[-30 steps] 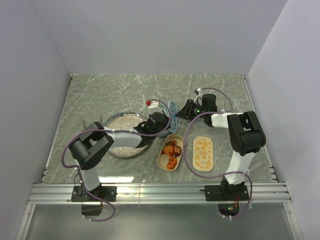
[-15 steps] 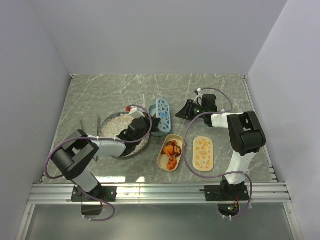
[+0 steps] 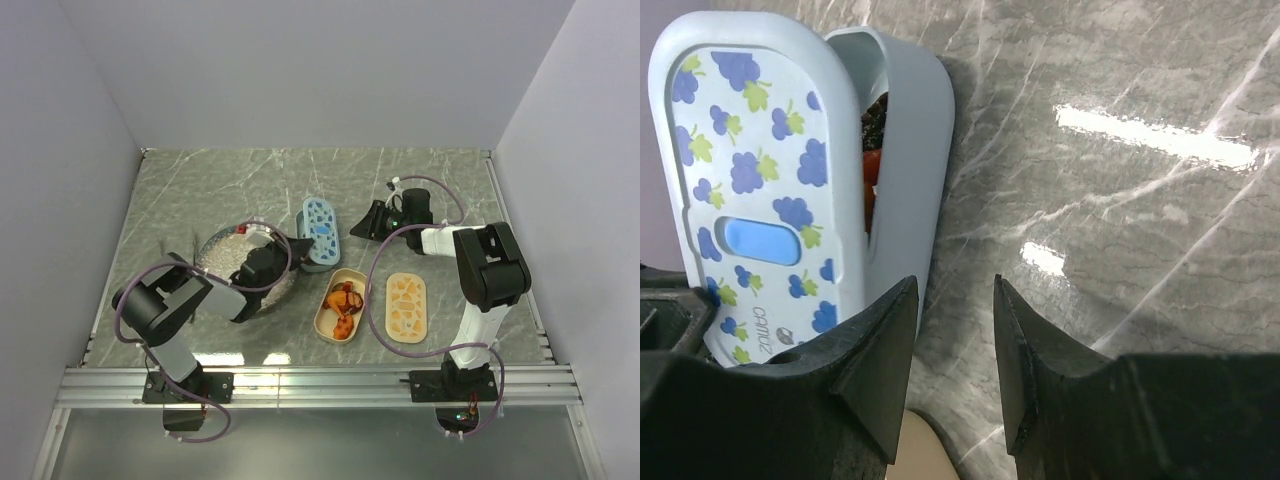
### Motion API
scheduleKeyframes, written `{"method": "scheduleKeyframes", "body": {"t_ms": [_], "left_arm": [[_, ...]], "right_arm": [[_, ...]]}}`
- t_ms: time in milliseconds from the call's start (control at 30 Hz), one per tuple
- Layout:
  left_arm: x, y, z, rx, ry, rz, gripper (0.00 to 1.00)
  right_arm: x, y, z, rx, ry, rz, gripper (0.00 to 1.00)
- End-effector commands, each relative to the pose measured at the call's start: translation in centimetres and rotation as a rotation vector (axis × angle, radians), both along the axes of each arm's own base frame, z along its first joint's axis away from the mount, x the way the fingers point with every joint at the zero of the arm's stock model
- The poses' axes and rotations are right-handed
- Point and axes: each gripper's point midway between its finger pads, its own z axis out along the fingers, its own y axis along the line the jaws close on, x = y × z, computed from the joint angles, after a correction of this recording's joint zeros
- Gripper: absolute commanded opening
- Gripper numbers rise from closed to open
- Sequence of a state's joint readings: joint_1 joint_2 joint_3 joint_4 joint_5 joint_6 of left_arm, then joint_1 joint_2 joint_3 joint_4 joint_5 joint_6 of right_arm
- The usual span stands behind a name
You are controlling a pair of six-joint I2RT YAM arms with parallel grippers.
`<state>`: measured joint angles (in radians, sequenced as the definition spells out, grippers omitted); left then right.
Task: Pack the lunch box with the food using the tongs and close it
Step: Pick up the lid of the lunch box with the left arm, then put the lid back on the lunch box
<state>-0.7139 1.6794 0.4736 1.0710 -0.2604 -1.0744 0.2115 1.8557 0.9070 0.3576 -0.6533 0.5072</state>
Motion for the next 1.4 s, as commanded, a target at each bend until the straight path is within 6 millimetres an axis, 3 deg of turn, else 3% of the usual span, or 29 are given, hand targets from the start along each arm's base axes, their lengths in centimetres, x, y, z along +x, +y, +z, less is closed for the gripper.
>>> {"method": "scheduleKeyframes", "body": {"t_ms": [0,167,700,1033,1200,1300,1367], "left_arm": [[0.3,1.7,2.5,-0.131,-0.08,0.02,0.0],[0.6,0.6,3.7,-0.223,-0.11,-0.098,0.0],[1.9,0.8,0.1,-0.195,0.01,-0.132,0.0],[1.9,1.5,-0.6,-0.127,0.022,-0.104,0.01],[2.0,2.1,-1.3,-0.053,0.051,-0.083,0.11],[2.1,2.6,-1.5,-0.01,0.052,-0.061,0.32],[2.3,2.8,-1.5,0.008,0.06,-0.048,0.36]], "right_arm": [[0.3,0.5,0.9,-0.006,-0.049,0.014,0.44],[0.3,0.6,0.7,-0.013,-0.043,0.017,0.44],[0.4,0.7,0.6,-0.027,-0.043,0.02,0.44],[0.3,0.8,0.6,-0.026,-0.044,0.03,0.44],[0.3,0.9,0.5,-0.027,-0.043,0.035,0.44],[0.1,1.0,0.4,-0.03,-0.041,0.039,0.44],[0.2,0.9,0.5,-0.031,-0.042,0.037,0.44]]}}
